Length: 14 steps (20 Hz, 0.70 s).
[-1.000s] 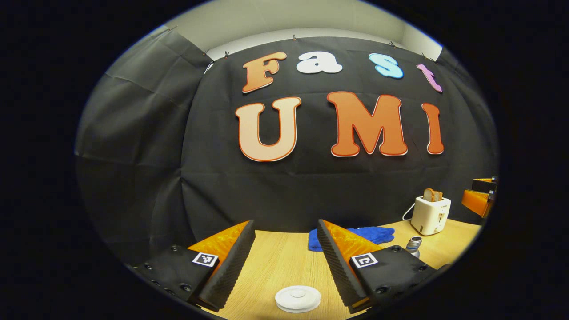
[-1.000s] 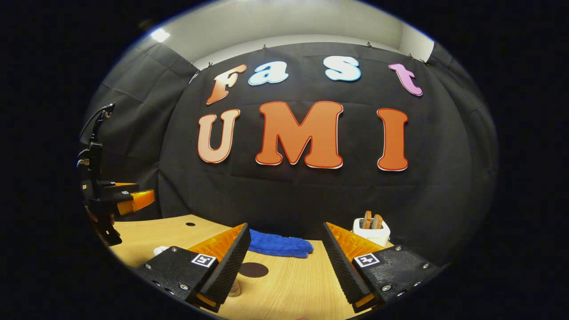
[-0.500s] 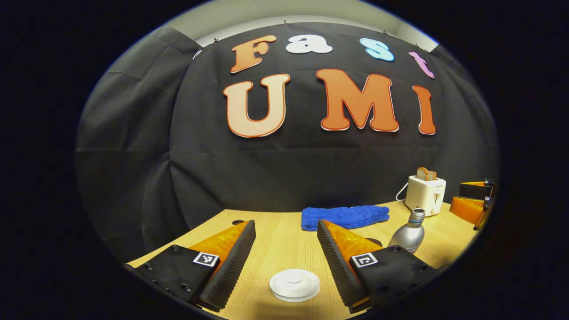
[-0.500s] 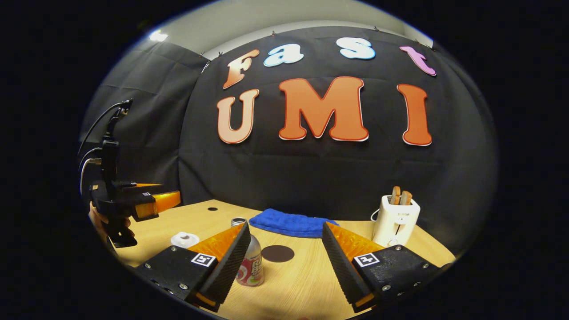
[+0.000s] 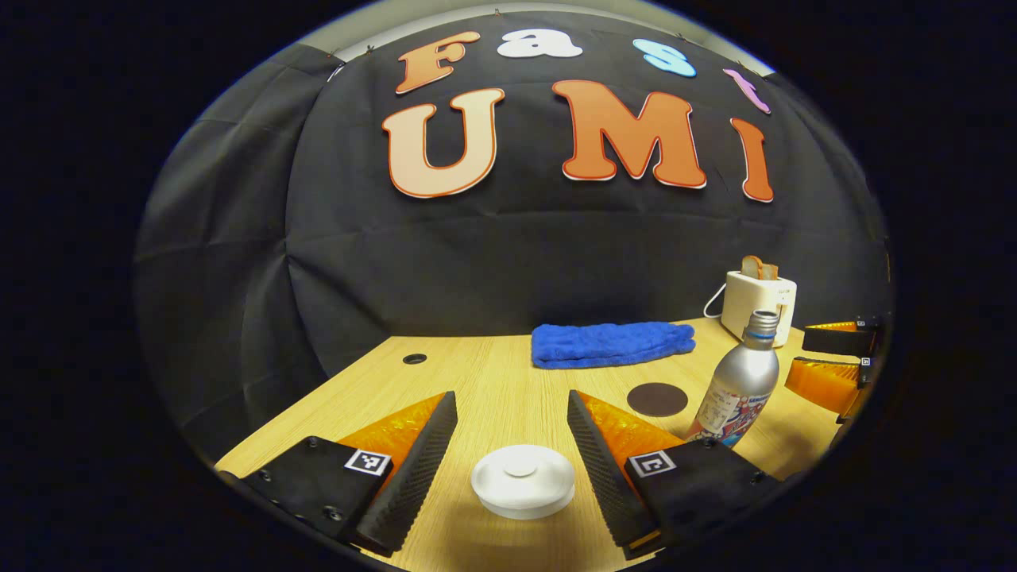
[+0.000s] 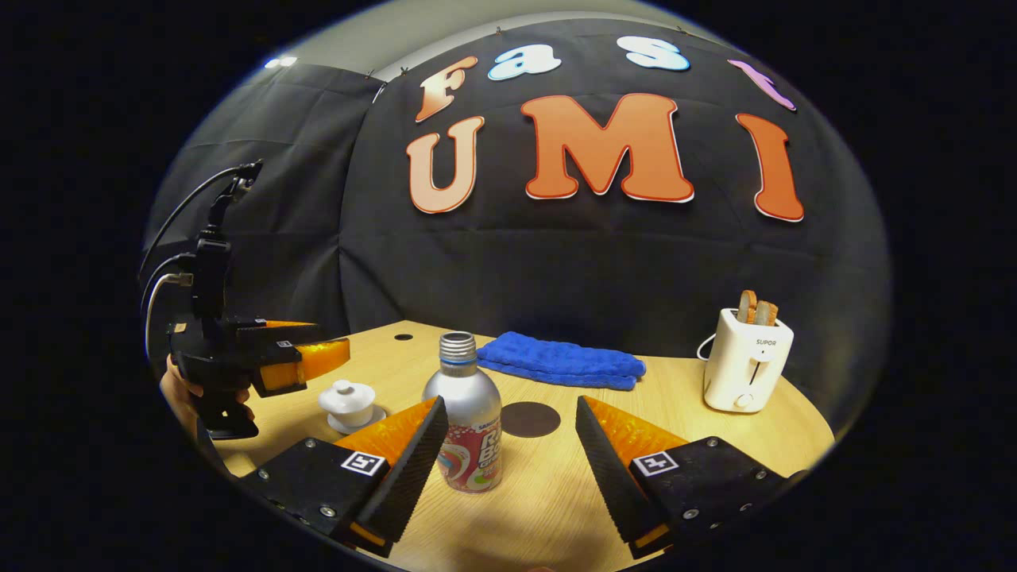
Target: Open the teacup lid with one hand, grasp the water bottle and pour water into the teacup with the other hand; after pouring, place the water bottle on the coaster and then close the teacup lid.
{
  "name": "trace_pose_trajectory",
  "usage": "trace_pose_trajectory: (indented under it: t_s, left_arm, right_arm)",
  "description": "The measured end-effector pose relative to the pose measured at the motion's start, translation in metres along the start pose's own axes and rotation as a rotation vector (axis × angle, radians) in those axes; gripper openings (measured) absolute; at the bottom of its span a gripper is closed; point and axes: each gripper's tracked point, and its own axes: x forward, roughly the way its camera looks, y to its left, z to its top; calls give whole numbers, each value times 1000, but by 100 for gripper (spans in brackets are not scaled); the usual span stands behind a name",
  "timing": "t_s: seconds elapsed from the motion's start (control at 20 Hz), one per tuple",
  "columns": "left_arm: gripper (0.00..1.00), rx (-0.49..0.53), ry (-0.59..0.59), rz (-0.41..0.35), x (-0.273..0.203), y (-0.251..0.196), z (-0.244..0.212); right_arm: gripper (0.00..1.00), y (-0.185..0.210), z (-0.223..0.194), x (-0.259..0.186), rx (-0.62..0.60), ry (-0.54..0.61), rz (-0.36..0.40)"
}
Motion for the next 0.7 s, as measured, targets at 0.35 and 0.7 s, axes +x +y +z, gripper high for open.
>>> trace_pose_trajectory:
  t_s: [0.35, 0.7]
  left_arm:
    - [82, 29, 94, -26, 7, -8, -33]
    - [81, 47, 157, -12, 16, -5, -58]
  right_arm:
    - [97, 22, -18, 11, -22, 34, 64]
    - [97, 29, -37, 21, -22, 84, 82]
